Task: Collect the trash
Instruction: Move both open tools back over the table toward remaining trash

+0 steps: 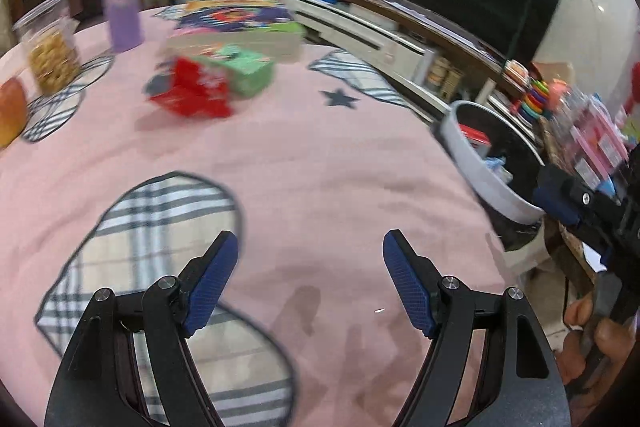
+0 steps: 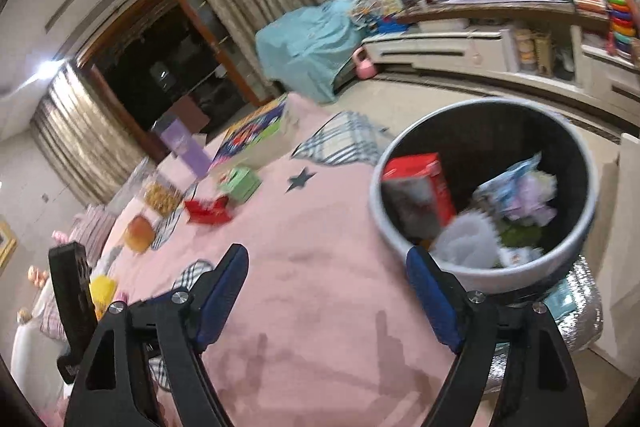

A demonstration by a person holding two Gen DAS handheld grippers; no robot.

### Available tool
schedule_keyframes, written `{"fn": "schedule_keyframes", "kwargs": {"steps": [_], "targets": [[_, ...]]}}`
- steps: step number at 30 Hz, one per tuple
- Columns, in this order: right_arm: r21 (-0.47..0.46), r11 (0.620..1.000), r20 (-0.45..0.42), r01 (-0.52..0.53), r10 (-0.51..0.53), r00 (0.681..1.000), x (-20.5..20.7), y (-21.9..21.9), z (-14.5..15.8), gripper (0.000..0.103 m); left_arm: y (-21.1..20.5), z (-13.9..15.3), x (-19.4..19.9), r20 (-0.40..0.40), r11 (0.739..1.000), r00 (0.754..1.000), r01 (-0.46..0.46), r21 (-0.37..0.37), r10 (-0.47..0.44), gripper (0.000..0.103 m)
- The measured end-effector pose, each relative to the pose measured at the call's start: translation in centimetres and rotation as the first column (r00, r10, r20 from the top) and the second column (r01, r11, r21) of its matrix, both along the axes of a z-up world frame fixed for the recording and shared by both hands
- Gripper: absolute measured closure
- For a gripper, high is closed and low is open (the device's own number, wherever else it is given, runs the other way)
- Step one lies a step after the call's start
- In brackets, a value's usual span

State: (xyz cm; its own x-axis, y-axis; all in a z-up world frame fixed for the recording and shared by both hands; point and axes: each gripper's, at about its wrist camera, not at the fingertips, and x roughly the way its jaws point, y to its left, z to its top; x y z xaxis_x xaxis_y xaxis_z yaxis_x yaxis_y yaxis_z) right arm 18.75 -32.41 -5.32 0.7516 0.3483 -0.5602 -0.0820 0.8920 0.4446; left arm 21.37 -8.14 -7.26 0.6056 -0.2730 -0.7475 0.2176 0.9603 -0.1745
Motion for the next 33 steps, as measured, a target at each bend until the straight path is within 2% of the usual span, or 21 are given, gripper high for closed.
{"fn": "schedule_keyframes", "kwargs": {"steps": [6,12,23,26,33], "targets": [[-0.017,0.997,-0.025,-0.072,0.071,0.997,1.0,3.6,-0.6,0.014,4.7,-0.8,0.0,-0.023,0.995,0.995,-0.094,-0.025,0.094,0.026],[-0.02,0.992,-0.028,-0.121,0.121,0.992,2.4,6.6,-1.2,0.011,7.1,-1.2,0.7,-0.033,0.99,0.99,-0.141,-0.033,0.14,0.025],[-0.05,0.986,-0.041,-0.157,0.155,0.987,5.8,8.8,-2.3,0.01,8.6,-1.3,2.8,-0.051,0.984,0.984,-0.172,-0.037,0.17,0.025],[-0.046,0.986,-0.03,-0.159,0.158,0.987,6.7,9.0,-2.0,0.01,8.7,-1.3,4.3,-0.065,0.982,0.982,-0.181,-0.061,0.177,0.025],[-0.108,0.985,-0.014,-0.137,0.137,0.991,9.4,9.1,-1.9,0.01,8.0,-1.0,9.1,-0.065,0.971,0.974,-0.221,-0.095,0.215,0.025]]}}
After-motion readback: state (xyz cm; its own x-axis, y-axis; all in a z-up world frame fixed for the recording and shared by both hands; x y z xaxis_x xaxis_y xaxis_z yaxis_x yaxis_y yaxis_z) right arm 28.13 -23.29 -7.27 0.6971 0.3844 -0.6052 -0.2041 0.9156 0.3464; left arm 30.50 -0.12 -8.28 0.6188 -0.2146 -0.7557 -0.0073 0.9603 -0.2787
